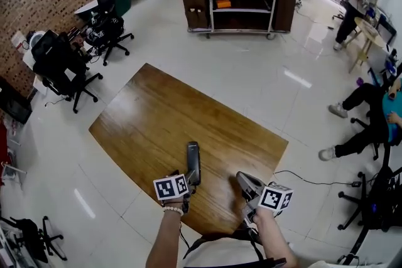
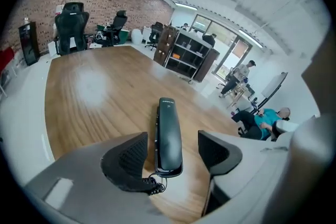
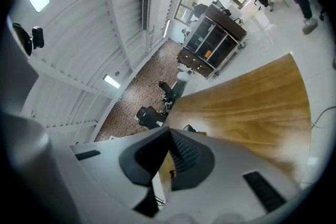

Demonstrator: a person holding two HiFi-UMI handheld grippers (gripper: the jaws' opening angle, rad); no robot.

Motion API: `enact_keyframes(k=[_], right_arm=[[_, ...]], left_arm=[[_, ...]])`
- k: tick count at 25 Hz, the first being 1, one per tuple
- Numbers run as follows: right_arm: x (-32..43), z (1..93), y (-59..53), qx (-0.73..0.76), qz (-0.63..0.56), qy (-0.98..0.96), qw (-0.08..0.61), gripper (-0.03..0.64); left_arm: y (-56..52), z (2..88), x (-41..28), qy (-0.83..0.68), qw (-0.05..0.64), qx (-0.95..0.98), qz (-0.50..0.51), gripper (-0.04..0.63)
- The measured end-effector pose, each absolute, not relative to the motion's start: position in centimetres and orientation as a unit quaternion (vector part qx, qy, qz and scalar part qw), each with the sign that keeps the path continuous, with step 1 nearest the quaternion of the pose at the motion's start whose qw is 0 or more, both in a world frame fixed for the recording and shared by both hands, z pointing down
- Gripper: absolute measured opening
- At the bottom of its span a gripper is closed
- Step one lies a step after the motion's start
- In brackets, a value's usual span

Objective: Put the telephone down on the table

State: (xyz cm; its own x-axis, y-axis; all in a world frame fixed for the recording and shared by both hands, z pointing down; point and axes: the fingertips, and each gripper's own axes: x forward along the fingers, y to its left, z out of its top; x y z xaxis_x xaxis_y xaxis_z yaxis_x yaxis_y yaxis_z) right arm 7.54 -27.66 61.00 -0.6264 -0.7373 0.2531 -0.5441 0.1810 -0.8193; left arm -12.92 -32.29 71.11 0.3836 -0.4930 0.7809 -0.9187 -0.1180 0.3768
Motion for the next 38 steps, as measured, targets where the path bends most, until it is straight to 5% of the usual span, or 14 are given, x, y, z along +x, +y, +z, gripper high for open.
enact_keyframes(k=[9, 14, 38], right_arm=[[3.9, 57.4, -25.3, -0.415, -0.441, 0.792, 0.079, 0.012], [1.0, 57.5, -21.5, -0.411, -0.441, 0.796, 0.061, 0.012], [7.8, 56.9, -8.2, -0.422, -0.424, 0.793, 0.113, 0.012]], left_arm=[[-28.3, 66.8, -14.6, -0.514, 0.420, 0.734, 0.147, 0.193], [-25.5, 66.0, -16.0, -0.539, 0.393, 0.733, 0.130, 0.004], [-9.6, 63.9, -11.9, -0.544, 0.368, 0.738, 0.152, 0.000]])
